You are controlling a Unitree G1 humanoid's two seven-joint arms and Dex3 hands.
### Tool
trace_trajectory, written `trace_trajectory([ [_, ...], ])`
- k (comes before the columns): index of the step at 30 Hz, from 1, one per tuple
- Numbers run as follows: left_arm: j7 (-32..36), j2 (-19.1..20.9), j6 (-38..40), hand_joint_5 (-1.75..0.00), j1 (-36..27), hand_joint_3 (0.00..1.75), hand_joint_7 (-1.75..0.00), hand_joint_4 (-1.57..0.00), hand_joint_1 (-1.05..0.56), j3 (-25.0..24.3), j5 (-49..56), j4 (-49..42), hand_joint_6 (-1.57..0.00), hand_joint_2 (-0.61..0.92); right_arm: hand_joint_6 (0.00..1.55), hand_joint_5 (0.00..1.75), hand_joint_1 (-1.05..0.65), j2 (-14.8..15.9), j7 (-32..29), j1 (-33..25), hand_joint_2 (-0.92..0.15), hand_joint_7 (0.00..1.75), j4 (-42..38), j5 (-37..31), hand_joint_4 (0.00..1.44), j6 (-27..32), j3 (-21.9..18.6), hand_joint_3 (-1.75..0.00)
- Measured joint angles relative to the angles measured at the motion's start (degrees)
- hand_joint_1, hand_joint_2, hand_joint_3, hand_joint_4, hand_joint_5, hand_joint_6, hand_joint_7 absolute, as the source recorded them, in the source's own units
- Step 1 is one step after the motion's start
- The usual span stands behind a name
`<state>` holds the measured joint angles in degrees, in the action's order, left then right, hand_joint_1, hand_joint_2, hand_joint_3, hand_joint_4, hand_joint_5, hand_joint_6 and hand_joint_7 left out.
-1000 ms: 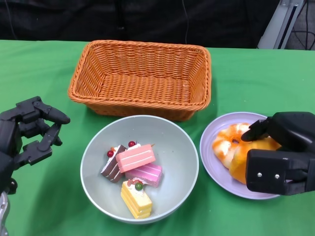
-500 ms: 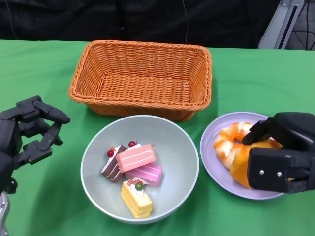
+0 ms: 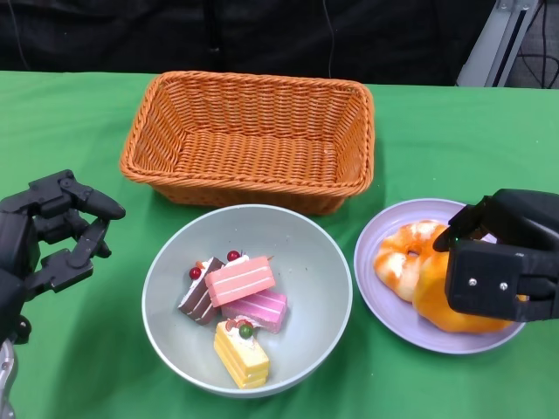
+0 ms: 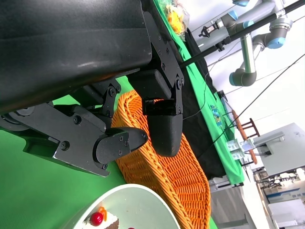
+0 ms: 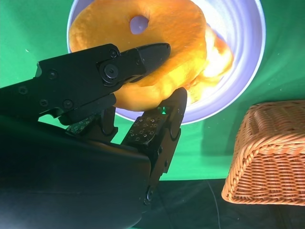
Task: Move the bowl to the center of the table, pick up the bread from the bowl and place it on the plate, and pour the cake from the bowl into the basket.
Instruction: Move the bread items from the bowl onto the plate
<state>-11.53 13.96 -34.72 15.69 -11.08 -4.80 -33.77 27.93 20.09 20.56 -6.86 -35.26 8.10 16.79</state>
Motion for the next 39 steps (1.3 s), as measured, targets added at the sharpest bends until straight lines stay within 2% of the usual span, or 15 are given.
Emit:
trace_trajectory([
  [3,0.0,0.0,0.0,-1.51,0.0,0.7,-1.09,-0.81,-0.06,0.0,-0.01,0.0,-0.84,0.76,1.26,1.08,-0.29,0.02,1.08,0.12,-0.88,0.07,-0.45,1.01,0.87,-0.04,-0.02,0.0],
  [8,0.01,0.0,0.0,-1.5,0.0,0.7,-1.1,-0.82,-0.06,0.0,0.04,0.0,-0.84,0.75,1.24,0.97,-0.31,0.28,3.8,0.8,-0.91,0.06,-1.81,2.05,0.92,-0.77,0.0,0.0],
  [13,0.02,0.0,-0.01,-1.5,0.0,0.71,-1.09,-0.81,-0.06,0.0,0.14,0.0,-0.84,0.75,1.18,0.86,-0.34,0.71,6.25,1.6,-0.92,0.03,-1.79,1.74,0.87,-0.68,0.66,0.0],
  [19,0.01,0.0,-0.01,-1.51,0.0,0.7,-1.08,-0.81,-0.06,0.0,0.13,0.0,-0.84,0.75,1.16,0.69,-0.33,0.71,6.97,1.8,-0.92,0.01,-1.42,1.26,0.9,0.25,1.19,0.0],
  [28,0.01,0.0,-0.03,-1.5,0.0,0.69,-1.07,-0.81,-0.06,0.0,0.12,-0.01,-0.84,0.76,1.15,0.65,-0.32,0.7,6.93,1.87,-0.92,0.0,-1.42,0.97,0.89,0.96,1.92,-0.01],
  [30,0.01,0.0,-0.04,-1.5,0.0,0.69,-1.07,-0.81,-0.06,0.0,0.11,-0.02,-0.85,0.76,1.11,0.41,-0.32,0.69,6.75,1.9,-0.92,0.0,-1.42,0.79,0.95,1.0,2.08,0.0],
  [31,0.01,0.0,-0.04,-1.49,0.0,0.69,-1.07,-0.81,-0.06,0.0,0.11,-0.03,-0.85,0.76,1.1,0.34,-0.32,0.69,6.62,1.91,-0.92,0.0,-1.42,0.71,1.0,1.0,2.19,0.0],
  [34,0.02,0.0,-0.29,-1.49,0.0,0.69,-1.06,-0.81,-0.06,0.0,0.19,-0.09,-0.85,0.76,1.07,0.33,-0.33,0.69,5.07,1.91,-0.91,0.0,-1.32,-0.74,1.08,0.73,2.83,0.0],
  [35,0.02,0.0,-0.39,-1.49,0.0,0.69,-1.06,-0.81,-0.06,0.0,0.28,-0.11,-0.85,0.76,1.01,0.34,-0.35,0.69,4.41,1.89,-0.9,0.0,-1.19,-1.35,1.11,0.47,3.16,0.0],
  [39,0.03,0.0,-0.42,-1.49,0.0,0.68,-1.07,-0.81,-0.06,0.0,0.69,-0.12,-0.84,0.76,0.95,0.33,-0.37,0.69,2.15,1.56,-0.9,0.0,-0.44,-3.41,1.12,-0.79,4.0,0.0],
])
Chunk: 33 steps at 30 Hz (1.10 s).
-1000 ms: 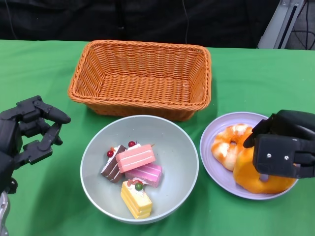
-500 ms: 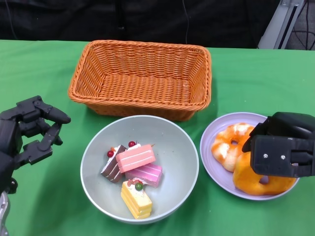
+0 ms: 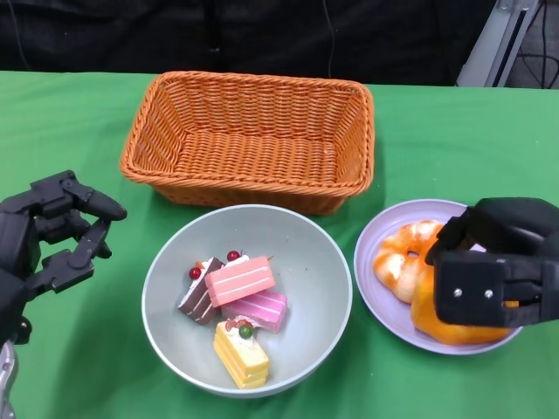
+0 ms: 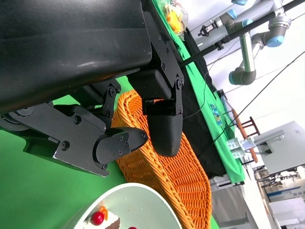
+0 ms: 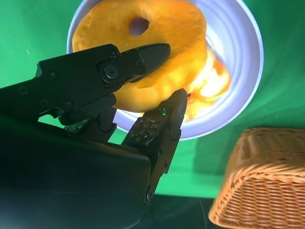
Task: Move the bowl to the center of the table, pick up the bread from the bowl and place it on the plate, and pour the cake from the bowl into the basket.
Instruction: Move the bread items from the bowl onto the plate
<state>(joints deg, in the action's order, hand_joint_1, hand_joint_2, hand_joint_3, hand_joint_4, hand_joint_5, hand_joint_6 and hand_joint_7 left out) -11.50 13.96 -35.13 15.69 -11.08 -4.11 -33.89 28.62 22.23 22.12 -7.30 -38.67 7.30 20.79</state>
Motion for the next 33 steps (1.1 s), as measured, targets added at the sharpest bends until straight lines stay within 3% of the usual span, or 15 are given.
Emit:
trace_trajectory([
  [2,0.0,0.0,-0.02,-1.49,0.0,0.68,-1.07,-0.8,-0.06,0.0,0.06,0.0,-0.84,0.76,0.78,0.18,-0.42,0.02,-0.94,-0.49,-0.9,0.0,0.5,-0.79,0.89,-0.09,0.02,0.0],
  [9,-0.01,0.0,-0.02,-1.49,0.0,0.67,-1.09,-0.8,-0.05,0.0,0.06,0.01,-0.84,0.77,0.61,0.0,-0.54,0.03,-2.15,-1.45,-0.92,0.0,2.63,-4.55,0.6,-0.42,0.42,-0.01],
  [24,-0.15,0.0,0.01,-1.48,-0.04,0.67,-1.1,-0.81,-0.06,0.11,-0.22,0.14,-0.84,0.76,0.58,0.0,-0.61,0.03,-2.1,-1.85,-0.92,0.0,3.48,-8.88,0.45,0.82,0.98,-0.01],
  [33,-0.14,0.0,0.0,-1.49,-0.07,0.67,-1.09,-0.82,-0.07,0.45,-0.02,0.13,-0.84,0.77,0.57,0.01,-0.65,0.02,-4.17,-2.13,-0.92,0.0,3.72,-11.55,0.45,0.83,2.07,-0.02],
])
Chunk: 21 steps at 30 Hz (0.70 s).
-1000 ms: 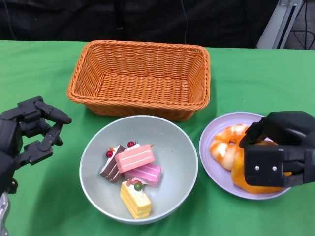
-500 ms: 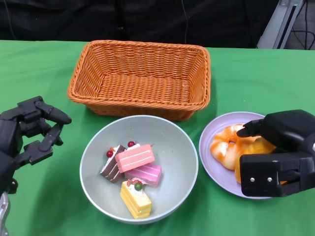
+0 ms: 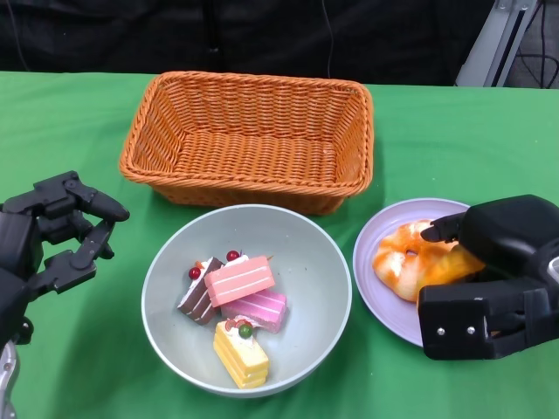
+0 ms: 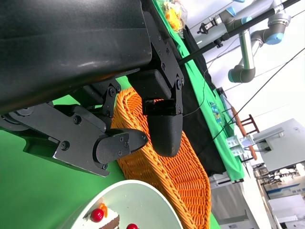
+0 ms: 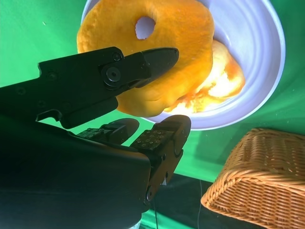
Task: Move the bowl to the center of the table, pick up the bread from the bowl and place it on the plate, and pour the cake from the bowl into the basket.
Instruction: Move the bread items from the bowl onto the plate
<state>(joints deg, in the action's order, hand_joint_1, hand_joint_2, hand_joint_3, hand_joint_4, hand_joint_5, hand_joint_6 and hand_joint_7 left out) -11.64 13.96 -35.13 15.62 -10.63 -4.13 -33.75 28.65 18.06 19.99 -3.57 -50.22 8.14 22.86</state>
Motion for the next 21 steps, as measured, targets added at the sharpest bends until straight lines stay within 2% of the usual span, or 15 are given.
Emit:
trace_trajectory([
  [21,-0.02,0.0,0.0,-1.49,-0.12,0.68,-1.09,-0.82,-0.06,0.04,0.25,0.16,-0.85,0.76,0.59,0.02,-0.64,0.0,-1.1,-0.07,-0.92,0.01,1.84,0.07,0.48,0.29,-1.42,-0.03],
])
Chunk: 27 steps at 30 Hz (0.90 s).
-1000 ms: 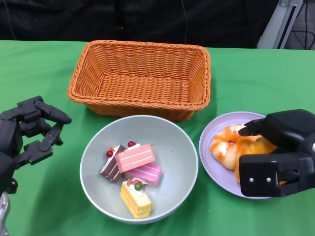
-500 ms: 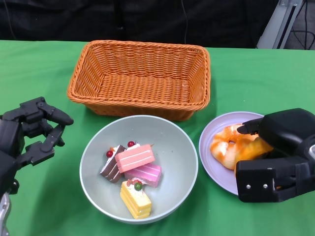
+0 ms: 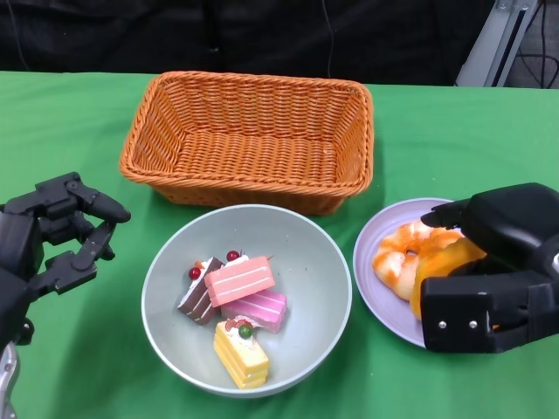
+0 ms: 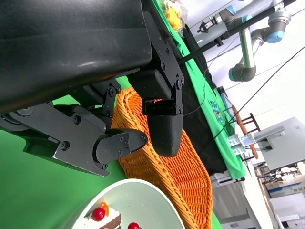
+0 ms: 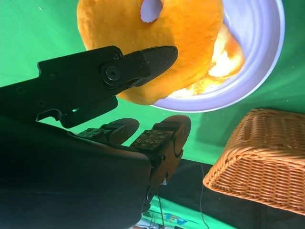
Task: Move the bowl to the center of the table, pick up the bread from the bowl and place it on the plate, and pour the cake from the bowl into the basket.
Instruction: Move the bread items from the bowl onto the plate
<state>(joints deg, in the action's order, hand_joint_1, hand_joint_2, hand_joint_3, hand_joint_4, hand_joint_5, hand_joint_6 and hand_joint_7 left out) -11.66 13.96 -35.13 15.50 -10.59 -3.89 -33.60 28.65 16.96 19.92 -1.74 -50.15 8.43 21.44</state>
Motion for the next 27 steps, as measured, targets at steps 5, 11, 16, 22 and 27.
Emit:
trace_trajectory([
  [5,0.01,0.04,-0.11,-1.49,0.0,0.69,-1.09,-0.82,-0.05,0.0,0.3,0.0,-0.85,0.76,0.59,0.01,-0.65,0.0,-1.28,-0.16,-0.92,0.0,0.0,-0.1,0.48,-0.45,-0.48,-0.02],
  [11,0.05,0.04,-0.1,-1.49,-0.12,0.7,-1.09,-0.81,-0.06,-0.01,0.34,0.37,-0.85,0.76,0.55,0.0,-0.66,0.0,-1.97,-0.17,-0.92,0.0,0.03,-0.32,0.41,-0.41,-0.66,-0.02],
  [16,0.07,0.06,-0.1,-1.49,-0.27,0.69,-1.09,-0.81,-0.05,-0.01,0.43,0.8,-0.84,0.76,0.52,0.0,-0.68,0.02,-3.0,-0.17,-0.92,0.0,0.03,-1.51,0.37,-0.84,-0.66,-0.02],
  [22,0.07,0.07,-0.1,-1.5,-0.44,0.68,-1.08,-0.81,-0.05,-0.04,0.43,1.06,-0.84,0.76,0.46,0.0,-0.72,0.09,-3.07,-0.17,-0.92,0.0,-0.75,-2.17,0.29,-1.97,-0.58,-0.04],
  [27,0.07,0.12,-0.09,-1.5,-0.94,0.68,-1.07,-0.81,-0.06,-0.05,0.39,1.06,-0.85,0.76,0.45,0.0,-0.73,0.14,-3.27,-0.17,-0.92,0.0,-2.34,-2.43,0.27,-3.29,-0.44,-0.04],
])
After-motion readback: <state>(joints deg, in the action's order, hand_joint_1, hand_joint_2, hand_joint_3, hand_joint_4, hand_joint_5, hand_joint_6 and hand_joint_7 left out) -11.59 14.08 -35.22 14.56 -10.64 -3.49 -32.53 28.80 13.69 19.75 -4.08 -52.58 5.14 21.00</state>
